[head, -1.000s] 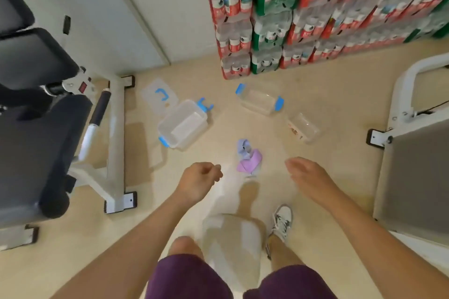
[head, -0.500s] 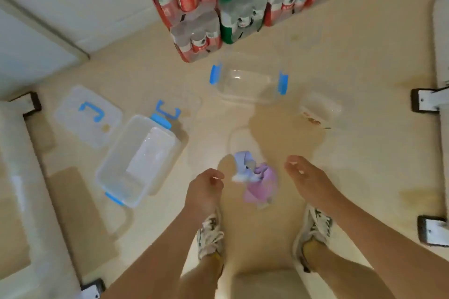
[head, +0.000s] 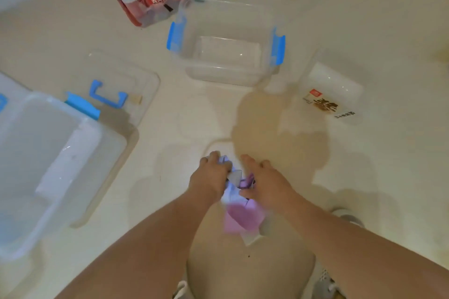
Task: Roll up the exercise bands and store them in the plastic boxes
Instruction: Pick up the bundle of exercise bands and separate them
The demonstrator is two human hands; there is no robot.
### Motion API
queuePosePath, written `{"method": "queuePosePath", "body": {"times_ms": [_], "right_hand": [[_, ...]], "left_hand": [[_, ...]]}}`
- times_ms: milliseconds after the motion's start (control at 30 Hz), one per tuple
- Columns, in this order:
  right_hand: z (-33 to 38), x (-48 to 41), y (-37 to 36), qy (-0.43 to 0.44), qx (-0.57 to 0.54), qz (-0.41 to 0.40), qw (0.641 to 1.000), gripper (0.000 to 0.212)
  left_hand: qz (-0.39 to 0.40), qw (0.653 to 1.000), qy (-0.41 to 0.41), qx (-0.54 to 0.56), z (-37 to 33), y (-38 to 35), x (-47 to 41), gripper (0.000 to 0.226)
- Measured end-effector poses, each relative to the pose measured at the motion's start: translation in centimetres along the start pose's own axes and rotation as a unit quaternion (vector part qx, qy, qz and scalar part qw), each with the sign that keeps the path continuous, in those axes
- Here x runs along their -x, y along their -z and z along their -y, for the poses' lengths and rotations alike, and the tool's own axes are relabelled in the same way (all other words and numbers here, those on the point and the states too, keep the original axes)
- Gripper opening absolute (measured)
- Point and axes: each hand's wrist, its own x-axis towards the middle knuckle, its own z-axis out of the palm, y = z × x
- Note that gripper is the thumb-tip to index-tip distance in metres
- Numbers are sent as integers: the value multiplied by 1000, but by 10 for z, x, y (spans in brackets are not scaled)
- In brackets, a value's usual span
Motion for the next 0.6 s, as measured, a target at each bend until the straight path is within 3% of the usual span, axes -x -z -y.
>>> {"method": "queuePosePath", "body": {"times_ms": [67,133,267,300,367,600], "right_hand": [[0,0,-5,0,10,-4,1000,36],[9,-3,1,-5,-16,-18,1000,15],[47,16,58,45,-31,-84,995,32],[57,27,74,57,-44,-96,993,31],[75,53,111,74,-92,-136,984,6],[129,150,226,158,-208,-282,923,24]], "left_hand": [[-11,1000,1,-2,1,12,8,8],[-20,1000,8,17,5,31,17,10],[-85,989,44,112,8,99,45,24],[-90,985,45,142,10,118,59,27],[-93,979,35,180,14,161,90,37],[-252,921,22,297,-15,276,205,37]]}}
